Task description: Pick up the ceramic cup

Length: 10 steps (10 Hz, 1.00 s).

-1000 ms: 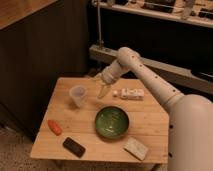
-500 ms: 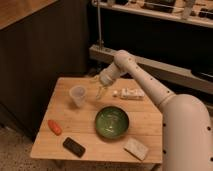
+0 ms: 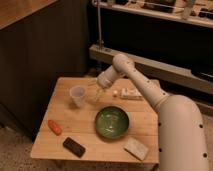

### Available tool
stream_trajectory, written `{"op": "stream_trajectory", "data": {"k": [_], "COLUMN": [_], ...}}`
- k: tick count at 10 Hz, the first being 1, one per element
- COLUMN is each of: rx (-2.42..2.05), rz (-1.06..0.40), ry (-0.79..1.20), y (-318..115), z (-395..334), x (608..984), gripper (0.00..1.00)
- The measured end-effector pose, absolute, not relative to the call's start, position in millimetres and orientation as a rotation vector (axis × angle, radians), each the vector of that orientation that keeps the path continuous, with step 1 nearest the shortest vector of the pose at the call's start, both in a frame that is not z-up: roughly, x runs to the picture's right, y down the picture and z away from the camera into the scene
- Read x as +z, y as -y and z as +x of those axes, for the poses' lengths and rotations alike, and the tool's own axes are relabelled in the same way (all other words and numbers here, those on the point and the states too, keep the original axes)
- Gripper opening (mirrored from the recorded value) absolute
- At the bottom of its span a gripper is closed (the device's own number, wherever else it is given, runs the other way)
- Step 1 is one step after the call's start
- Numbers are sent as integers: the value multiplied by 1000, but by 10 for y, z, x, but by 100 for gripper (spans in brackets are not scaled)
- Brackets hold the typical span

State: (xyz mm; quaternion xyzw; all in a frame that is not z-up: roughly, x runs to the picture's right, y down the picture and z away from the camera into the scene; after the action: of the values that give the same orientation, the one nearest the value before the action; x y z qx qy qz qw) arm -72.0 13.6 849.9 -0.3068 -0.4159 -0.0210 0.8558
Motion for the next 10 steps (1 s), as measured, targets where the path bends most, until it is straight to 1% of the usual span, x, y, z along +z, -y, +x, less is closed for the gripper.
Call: {"op": "stream_trajectory", "data": {"k": [3, 7, 10], "rx": [-41, -221, -307], "rz": [-645, -552, -557], "ry": [884, 919, 962], "y": [-176, -104, -123], "z": [-749, -905, -1003], "x": [8531, 8422, 8394], "gripper": [72, 72, 72]}}
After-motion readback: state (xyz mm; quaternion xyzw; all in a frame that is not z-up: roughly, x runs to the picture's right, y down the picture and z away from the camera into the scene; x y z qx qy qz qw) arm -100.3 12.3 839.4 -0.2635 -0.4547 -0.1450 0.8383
